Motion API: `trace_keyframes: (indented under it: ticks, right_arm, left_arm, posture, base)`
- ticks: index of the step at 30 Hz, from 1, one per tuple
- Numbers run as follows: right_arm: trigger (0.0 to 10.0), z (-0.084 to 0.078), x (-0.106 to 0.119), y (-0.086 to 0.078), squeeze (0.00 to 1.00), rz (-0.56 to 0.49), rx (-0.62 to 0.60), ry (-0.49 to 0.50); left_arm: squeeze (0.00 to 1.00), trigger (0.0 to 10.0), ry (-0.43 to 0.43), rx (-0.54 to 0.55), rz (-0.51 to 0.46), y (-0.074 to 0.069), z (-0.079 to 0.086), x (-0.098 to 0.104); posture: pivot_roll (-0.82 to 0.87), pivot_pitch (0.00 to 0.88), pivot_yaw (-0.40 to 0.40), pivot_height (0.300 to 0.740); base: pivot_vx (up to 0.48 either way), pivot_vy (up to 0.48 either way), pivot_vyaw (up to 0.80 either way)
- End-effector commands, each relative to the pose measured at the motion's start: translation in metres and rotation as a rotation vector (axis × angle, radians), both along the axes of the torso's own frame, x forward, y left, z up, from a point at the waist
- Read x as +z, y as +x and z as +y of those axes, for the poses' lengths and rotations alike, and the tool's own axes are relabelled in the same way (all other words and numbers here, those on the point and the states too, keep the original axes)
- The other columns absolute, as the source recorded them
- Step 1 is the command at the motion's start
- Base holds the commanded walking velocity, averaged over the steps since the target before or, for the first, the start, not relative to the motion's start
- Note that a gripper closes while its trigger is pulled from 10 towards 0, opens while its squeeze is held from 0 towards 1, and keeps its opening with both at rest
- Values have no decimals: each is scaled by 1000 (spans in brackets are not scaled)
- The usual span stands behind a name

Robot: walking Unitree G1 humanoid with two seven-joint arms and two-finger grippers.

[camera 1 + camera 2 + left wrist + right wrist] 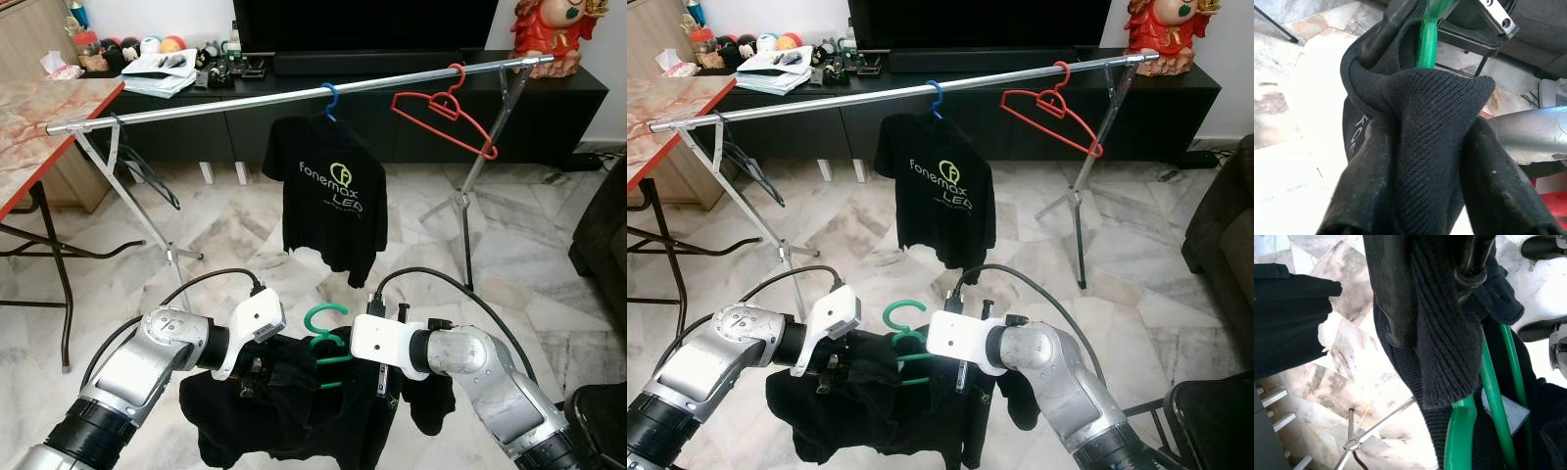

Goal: Hang hanger

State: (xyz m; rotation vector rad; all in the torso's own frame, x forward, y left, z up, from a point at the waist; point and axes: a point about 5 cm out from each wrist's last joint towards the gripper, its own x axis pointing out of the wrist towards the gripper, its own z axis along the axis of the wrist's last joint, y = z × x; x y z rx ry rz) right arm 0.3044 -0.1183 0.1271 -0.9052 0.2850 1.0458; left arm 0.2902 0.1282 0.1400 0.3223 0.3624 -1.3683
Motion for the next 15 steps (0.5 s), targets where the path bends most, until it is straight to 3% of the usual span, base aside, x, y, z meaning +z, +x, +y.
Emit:
trace_keyframes:
  ticks: [1,15]
  right_arm:
    - [0,12,19,0,0,-66,48,47]
    - [0,12,19,0,0,-65,50,45]
  left_arm:
    - [0,0,43,-3,15,-3,5,-6]
    - [0,0,42,-1,19,-3,4,-6]
  posture:
    - [-1,116,70,740]
    - [2,120,69,740]
  base:
    - [0,0,0]
    - [0,0,0]
